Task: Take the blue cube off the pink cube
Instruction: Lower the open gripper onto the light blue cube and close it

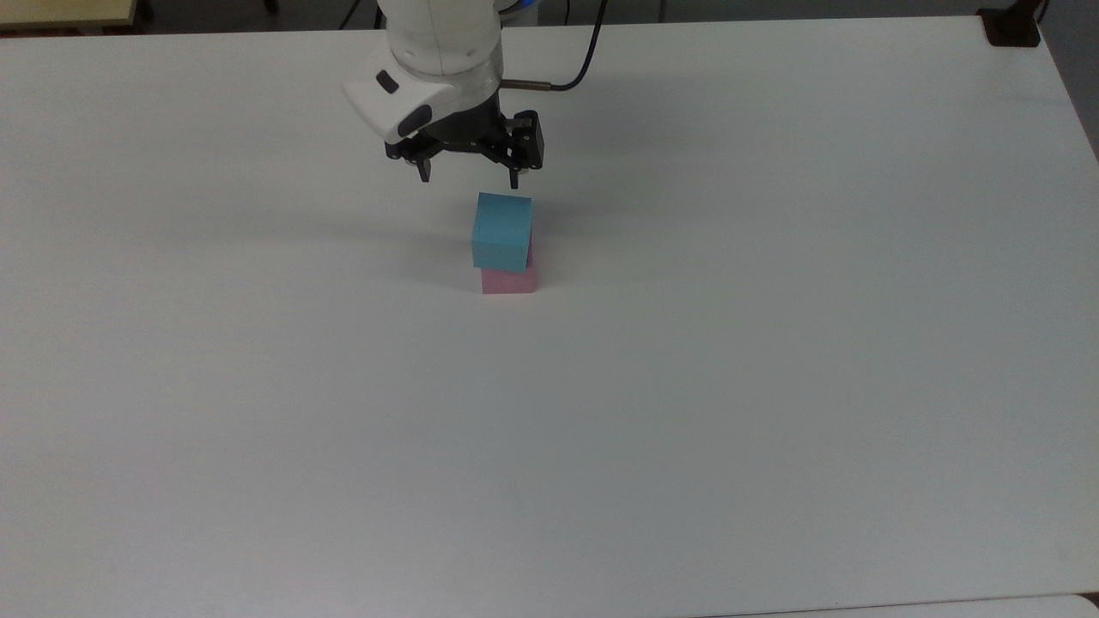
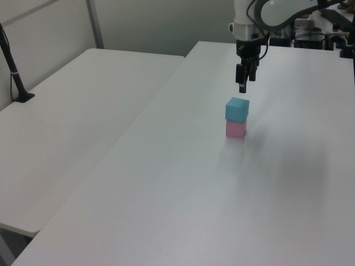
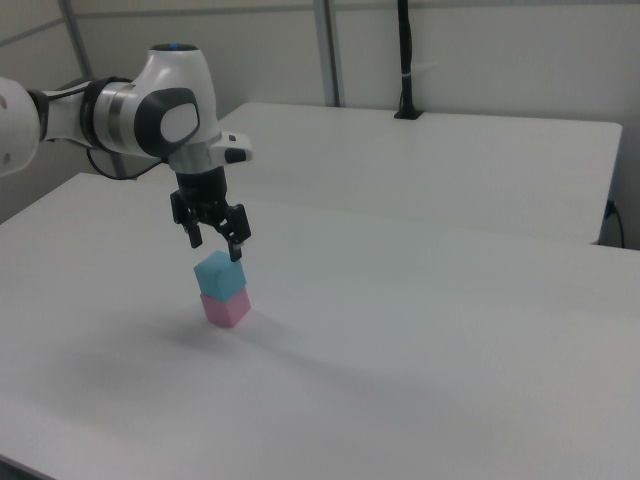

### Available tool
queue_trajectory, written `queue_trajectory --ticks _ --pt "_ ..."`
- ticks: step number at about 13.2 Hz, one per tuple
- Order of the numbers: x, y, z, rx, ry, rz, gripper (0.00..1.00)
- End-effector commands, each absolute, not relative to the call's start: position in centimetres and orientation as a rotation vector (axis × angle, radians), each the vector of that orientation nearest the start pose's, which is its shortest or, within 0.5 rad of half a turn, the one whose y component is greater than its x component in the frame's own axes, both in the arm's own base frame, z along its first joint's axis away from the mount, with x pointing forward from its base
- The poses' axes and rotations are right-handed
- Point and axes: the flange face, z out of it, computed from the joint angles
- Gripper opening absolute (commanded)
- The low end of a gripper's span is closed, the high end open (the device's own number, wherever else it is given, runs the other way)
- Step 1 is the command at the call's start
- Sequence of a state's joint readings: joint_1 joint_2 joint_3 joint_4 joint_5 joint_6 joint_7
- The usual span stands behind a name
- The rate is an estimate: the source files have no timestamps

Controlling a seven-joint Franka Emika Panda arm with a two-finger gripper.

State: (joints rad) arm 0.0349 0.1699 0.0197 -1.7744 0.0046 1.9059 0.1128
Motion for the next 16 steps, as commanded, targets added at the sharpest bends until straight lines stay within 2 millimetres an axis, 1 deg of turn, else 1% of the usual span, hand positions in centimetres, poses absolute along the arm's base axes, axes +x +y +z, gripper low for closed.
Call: queue_trajectory --ticks 1,2,4,5,6,8,9,10,11,12,13,15,16 --pt "61.1 5.1 44.2 -3.115 0.178 0.024 1.00" --pt "61.4 5.8 43.6 -3.115 0.176 0.012 1.00" --pt "61.8 6.3 42.3 -3.117 0.163 0.017 1.00" --pt "62.2 6.6 41.3 -3.122 0.151 0.028 1.00" --pt "62.3 7.0 40.8 -3.133 0.130 0.035 1.00" --pt "62.2 6.9 40.7 -3.144 0.123 0.039 1.00" --pt "62.2 7.1 40.5 -3.151 0.113 0.040 0.91" --pt "62.2 7.8 39.8 -3.169 0.079 0.053 0.81" --pt "62.2 8.6 39.6 -3.180 0.060 0.054 0.74" --pt "62.2 8.6 39.9 -3.180 0.082 0.049 0.67" --pt "62.2 8.4 40.4 -3.179 0.112 0.041 0.56" --pt "61.5 7.9 42.8 -3.180 0.114 0.017 0.55" --pt "60.7 7.4 44.2 -3.186 0.114 0.048 0.55"
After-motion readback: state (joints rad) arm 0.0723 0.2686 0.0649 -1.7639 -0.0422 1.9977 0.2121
